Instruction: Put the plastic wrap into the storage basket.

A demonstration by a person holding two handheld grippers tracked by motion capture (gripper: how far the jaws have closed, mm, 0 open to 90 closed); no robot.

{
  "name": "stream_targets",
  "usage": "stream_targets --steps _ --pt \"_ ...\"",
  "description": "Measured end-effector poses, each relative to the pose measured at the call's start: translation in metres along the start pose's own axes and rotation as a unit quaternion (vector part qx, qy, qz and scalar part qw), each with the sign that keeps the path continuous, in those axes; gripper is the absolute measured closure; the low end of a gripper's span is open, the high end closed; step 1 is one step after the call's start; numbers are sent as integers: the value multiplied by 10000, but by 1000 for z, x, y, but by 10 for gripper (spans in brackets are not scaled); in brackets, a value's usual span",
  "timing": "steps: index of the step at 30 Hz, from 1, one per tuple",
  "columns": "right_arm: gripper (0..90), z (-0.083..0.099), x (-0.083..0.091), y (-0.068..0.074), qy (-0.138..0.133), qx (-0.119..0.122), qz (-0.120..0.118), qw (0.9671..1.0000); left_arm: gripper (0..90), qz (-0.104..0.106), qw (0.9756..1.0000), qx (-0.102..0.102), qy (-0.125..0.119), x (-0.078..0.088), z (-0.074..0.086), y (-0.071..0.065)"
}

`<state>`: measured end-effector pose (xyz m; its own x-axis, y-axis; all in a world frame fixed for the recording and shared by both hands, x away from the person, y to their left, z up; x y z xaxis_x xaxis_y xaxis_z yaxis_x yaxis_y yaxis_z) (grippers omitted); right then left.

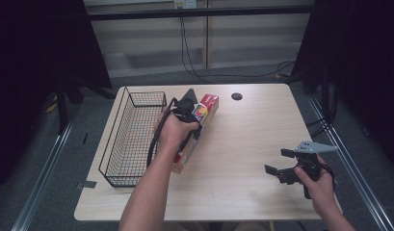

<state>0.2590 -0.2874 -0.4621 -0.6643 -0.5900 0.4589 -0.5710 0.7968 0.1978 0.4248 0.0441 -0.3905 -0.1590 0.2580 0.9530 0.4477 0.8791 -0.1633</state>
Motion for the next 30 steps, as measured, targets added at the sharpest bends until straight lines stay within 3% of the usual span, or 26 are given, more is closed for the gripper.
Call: stream_targets --steps 10,12,14,15,17,30 --pt "16 0 -1 1 10 21 -8 10000 439 -90 9997 151 -154 34 8 17" --pt "16 0 -1 1 20 18 -17 10000 439 -107 9998 65 -138 37 8 21" --pt "16 0 -2 1 30 61 -31 10000 439 -149 9996 214 -147 40 10 22" --pt "16 0 -2 1 28 56 -32 10000 439 -128 9997 132 -157 42 10 24" --pt "16 0 -2 2 10 30 -18 10000 439 -151 9995 225 -156 43 11 24" --pt "16 0 -1 0 2 35 -5 10000 443 -188 9996 190 -80 54 11 28"
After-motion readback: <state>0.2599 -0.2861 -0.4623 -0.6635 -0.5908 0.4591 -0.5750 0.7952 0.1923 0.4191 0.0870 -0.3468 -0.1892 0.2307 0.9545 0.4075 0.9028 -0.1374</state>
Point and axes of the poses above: each handheld gripper's, and its own axes: x roughly backward along the jaws, z roughly out of its underside, y roughly to its left, the point moved 2 cm from there along -x, roughly forward along the jaws, and after that the axes turned 4 degrees about -y, right-handed, at the moved point
